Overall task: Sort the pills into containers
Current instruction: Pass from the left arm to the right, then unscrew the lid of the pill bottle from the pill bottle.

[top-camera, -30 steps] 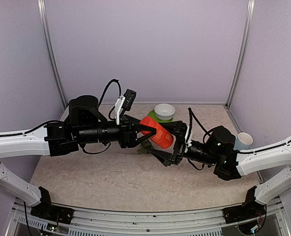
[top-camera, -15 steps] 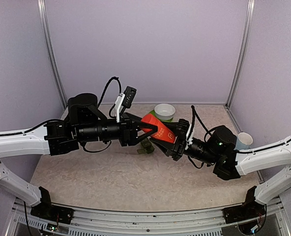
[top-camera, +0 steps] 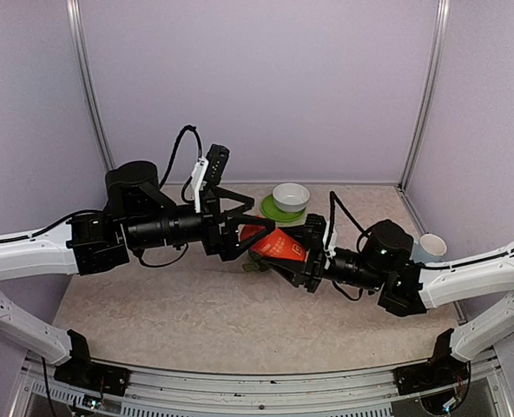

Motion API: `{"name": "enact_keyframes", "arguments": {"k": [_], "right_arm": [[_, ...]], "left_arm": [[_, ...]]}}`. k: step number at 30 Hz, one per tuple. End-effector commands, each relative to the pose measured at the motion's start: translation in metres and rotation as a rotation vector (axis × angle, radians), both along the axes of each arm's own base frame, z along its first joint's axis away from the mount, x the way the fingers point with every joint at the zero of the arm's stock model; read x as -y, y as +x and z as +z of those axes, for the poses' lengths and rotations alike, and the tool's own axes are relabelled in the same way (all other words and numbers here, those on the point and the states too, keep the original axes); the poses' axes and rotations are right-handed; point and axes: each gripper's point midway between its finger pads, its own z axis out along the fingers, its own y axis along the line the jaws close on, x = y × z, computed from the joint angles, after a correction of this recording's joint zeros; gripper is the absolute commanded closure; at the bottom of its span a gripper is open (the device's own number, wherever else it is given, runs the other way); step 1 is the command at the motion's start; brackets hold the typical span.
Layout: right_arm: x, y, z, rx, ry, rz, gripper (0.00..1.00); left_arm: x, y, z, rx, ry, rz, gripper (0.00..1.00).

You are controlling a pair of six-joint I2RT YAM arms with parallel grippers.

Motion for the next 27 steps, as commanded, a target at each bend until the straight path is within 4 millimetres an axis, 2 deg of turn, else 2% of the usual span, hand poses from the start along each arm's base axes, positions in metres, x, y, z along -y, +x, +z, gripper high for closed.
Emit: {"name": "enact_keyframes", "arguments": {"k": [1, 6, 11, 15, 18, 24, 27], "right_arm": [[-0.003, -0.02, 0.02, -0.123, 0.002, 0.152, 0.74], [0.004, -0.04, 0.024, -0.246, 0.006, 0.298, 0.74], [0.009, -0.052, 0.034, -0.35, 0.015, 0.416, 0.73], [0.008, -0.057, 0.038, -0.436, -0.005, 0.502, 0.73], [0.006, -0.059, 0.038, -0.474, -0.017, 0.541, 0.73], [0.003, -0.058, 0.035, -0.509, -0.027, 0.553, 0.73], [0.0, -0.054, 0.031, -0.521, -0.039, 0.541, 0.73]], "left_arm": [[-0.022, -0.015, 0.031, 0.214, -0.041, -0.04, 0.01], [-0.029, -0.041, 0.025, 0.362, -0.053, -0.172, 0.01], [-0.023, -0.062, 0.01, 0.439, -0.039, -0.341, 0.01], [-0.019, -0.073, 0.009, 0.482, -0.052, -0.423, 0.03], [-0.017, -0.078, 0.009, 0.505, -0.058, -0.454, 0.11], [-0.017, -0.071, 0.008, 0.515, -0.045, -0.417, 0.32], [-0.019, -0.066, 0.01, 0.513, -0.052, -0.383, 0.37]]}}
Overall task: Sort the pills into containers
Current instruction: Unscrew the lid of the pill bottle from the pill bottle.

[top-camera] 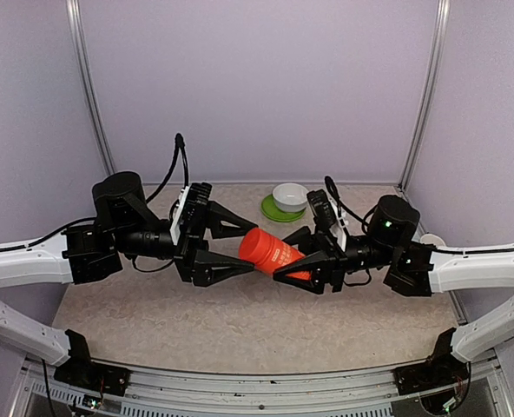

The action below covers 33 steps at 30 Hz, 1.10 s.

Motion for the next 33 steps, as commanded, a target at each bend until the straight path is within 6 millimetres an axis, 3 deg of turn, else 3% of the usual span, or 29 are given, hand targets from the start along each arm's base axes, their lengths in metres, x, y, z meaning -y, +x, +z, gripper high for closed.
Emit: {"name": "enact_keyframes", "arguments": {"k": [1, 4, 9, 16, 23, 24, 28, 33], "right_arm": [[-0.004, 0.006, 0.006, -0.019, -0.002, 0.002, 0.73], [-0.005, 0.009, 0.005, -0.012, -0.003, -0.008, 0.74], [-0.003, 0.026, 0.001, 0.074, -0.013, -0.131, 0.74], [0.007, 0.063, -0.001, 0.236, -0.012, -0.397, 0.75], [0.016, 0.089, 0.003, 0.373, -0.027, -0.63, 0.76], [0.016, 0.09, 0.003, 0.39, -0.031, -0.652, 0.76], [0.014, 0.092, 0.004, 0.414, -0.043, -0.694, 0.76], [0.008, 0.075, 0.004, 0.356, -0.027, -0.59, 0.76]], "left_arm": [[-0.003, 0.006, 0.011, 0.031, -0.048, 0.03, 0.4], [-0.005, 0.014, 0.014, 0.004, -0.061, 0.077, 0.52], [0.001, 0.031, 0.014, -0.133, -0.062, 0.149, 0.63], [0.008, 0.066, 0.001, -0.456, -0.075, 0.322, 0.62], [0.009, 0.081, -0.008, -0.663, -0.083, 0.44, 0.65], [0.009, 0.083, -0.009, -0.679, -0.085, 0.453, 0.63], [0.008, 0.084, -0.004, -0.686, -0.095, 0.46, 0.33], [-0.01, 0.087, 0.02, -0.568, -0.153, 0.496, 0.05]]}}
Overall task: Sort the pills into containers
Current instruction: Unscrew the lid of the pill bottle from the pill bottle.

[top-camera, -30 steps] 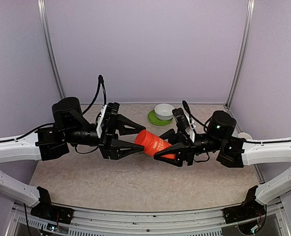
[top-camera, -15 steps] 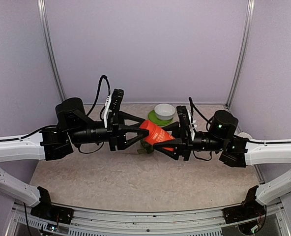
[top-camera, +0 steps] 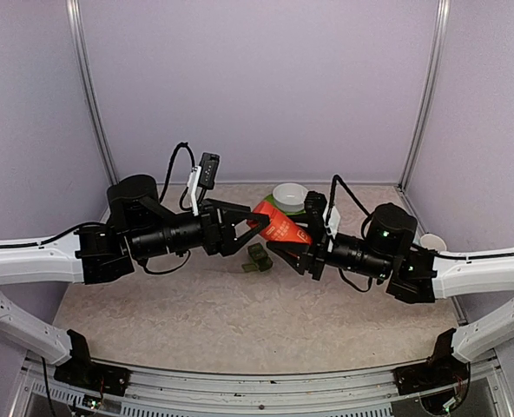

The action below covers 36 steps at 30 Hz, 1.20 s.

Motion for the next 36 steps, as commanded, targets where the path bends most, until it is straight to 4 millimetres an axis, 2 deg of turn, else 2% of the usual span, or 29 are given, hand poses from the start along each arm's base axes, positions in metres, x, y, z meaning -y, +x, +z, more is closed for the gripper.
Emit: {"name": "enact_keyframes", "arguments": {"k": [1, 5, 9, 14, 19, 24, 31, 36], "right_arm": [[0.0, -0.008, 0.019, -0.017, 0.055, 0.034, 0.76], [-0.006, -0.021, 0.019, -0.093, 0.082, 0.125, 0.76], [-0.016, -0.031, 0.021, -0.146, 0.12, 0.215, 0.77], [-0.031, -0.03, 0.016, -0.205, 0.134, 0.269, 0.77], [-0.038, -0.028, 0.013, -0.247, 0.153, 0.28, 0.78], [-0.034, -0.018, 0.01, -0.272, 0.169, 0.22, 0.78], [-0.015, -0.002, 0.014, -0.274, 0.214, 0.112, 0.79], [-0.006, 0.001, 0.018, -0.264, 0.227, 0.095, 0.79]], "left_arm": [[-0.018, 0.005, 0.037, 0.117, -0.045, 0.062, 0.02], [-0.022, 0.002, 0.051, 0.214, -0.064, -0.006, 0.01], [-0.007, -0.007, 0.047, 0.254, -0.069, -0.117, 0.01], [0.011, -0.025, 0.049, 0.293, -0.115, -0.248, 0.01], [0.017, -0.03, 0.047, 0.308, -0.112, -0.273, 0.02], [0.018, -0.031, 0.041, 0.304, -0.097, -0.264, 0.05], [0.016, -0.031, 0.034, 0.287, -0.084, -0.258, 0.07], [0.018, -0.03, 0.027, 0.27, -0.071, -0.258, 0.08]]}}
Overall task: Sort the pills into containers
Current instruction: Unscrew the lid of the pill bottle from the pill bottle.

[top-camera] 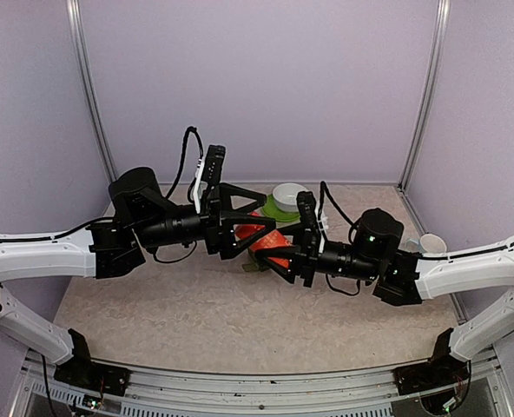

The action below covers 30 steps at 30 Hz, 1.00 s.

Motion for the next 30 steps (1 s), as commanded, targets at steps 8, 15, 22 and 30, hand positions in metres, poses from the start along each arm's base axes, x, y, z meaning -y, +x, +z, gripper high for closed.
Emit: {"name": "enact_keyframes", "arguments": {"k": [8, 15, 22, 30], "right_arm": [[-0.005, -0.006, 0.022, 0.022, 0.046, 0.099, 0.79], [-0.015, -0.013, 0.02, 0.005, 0.054, 0.169, 0.8], [-0.012, -0.012, 0.023, 0.016, 0.052, 0.156, 0.8], [0.002, 0.0, 0.027, 0.01, 0.083, 0.076, 0.79]], "left_arm": [[-0.009, 0.007, 0.011, 0.029, -0.019, 0.071, 0.03], [0.001, 0.007, 0.005, 0.011, -0.001, 0.022, 0.05], [0.005, 0.006, -0.008, -0.006, 0.027, 0.016, 0.08], [0.006, 0.005, -0.01, -0.007, 0.043, 0.004, 0.17]]}}
